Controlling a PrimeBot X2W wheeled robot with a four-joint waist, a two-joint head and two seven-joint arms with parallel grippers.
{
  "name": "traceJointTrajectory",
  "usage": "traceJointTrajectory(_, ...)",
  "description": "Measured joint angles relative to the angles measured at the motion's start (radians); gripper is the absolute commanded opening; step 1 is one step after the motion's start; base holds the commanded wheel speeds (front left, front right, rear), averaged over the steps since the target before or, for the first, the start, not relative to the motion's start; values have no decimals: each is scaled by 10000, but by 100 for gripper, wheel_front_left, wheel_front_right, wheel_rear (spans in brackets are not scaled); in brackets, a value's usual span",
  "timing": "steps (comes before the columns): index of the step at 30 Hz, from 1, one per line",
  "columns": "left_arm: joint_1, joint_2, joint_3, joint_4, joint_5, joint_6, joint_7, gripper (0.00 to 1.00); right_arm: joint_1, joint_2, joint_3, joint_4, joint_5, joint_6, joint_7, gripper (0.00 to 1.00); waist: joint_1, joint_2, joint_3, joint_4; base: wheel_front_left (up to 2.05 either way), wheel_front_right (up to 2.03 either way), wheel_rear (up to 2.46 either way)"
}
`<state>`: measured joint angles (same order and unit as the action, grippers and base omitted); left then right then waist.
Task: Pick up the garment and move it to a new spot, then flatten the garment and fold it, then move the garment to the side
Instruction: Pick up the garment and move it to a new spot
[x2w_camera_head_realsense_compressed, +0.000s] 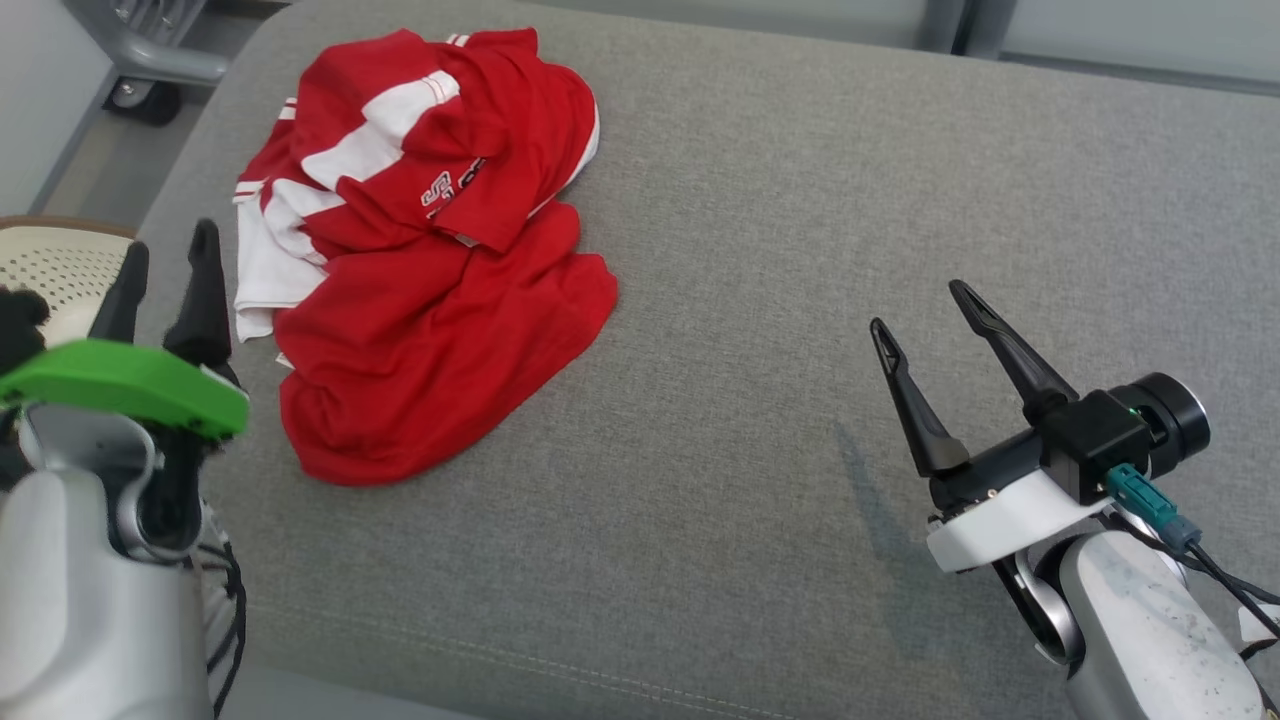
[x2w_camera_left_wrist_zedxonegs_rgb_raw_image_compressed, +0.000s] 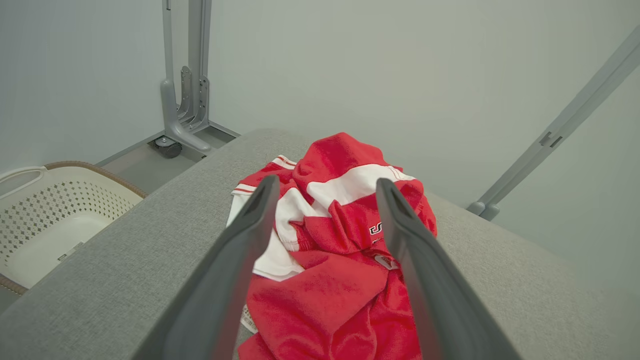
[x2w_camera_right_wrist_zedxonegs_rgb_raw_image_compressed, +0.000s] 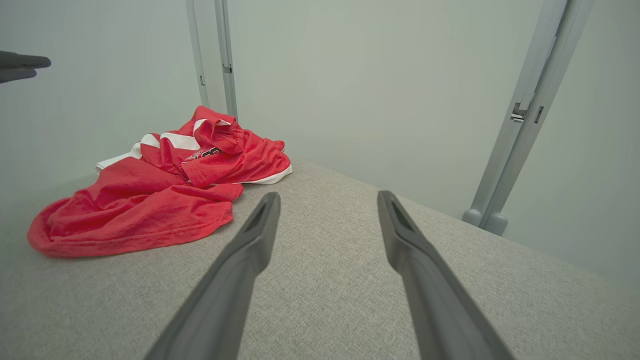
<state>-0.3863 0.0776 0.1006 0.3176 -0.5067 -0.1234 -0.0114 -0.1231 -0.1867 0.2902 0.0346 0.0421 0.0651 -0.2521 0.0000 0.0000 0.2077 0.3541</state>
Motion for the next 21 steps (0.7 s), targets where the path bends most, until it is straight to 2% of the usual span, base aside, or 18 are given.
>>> traceJointTrajectory(3,-1019,-2,330,230,-759,59,1202,100,-185,27,186,-178,-98,84,0,100,0,0,381,-183,0,0,0)
traceJointTrajectory(7,-2337,125,840,430,-1643,566,2686,100,-467,125,359,-366,-96,155,0,100,0,0,894,-465,0,0,0)
traceJointTrajectory(9,-2915,217,1227,591,-2057,945,3340,100,-646,251,454,-485,-96,221,0,100,0,0,1154,-625,0,0,0)
traceJointTrajectory(15,-4013,1047,2343,830,-2673,2127,4633,100,-1272,351,671,-642,-96,316,-2,100,0,0,1917,-1190,0,0,0)
traceJointTrajectory(17,-4200,1335,2395,895,-2704,2286,5035,100,-1477,374,686,-719,-94,316,-27,100,1,0,2178,-1397,0,0,0)
traceJointTrajectory(21,-4549,1615,2520,895,-2723,2309,5534,100,-1847,353,646,-817,-94,320,-27,100,1,0,2733,-1782,0,0,0)
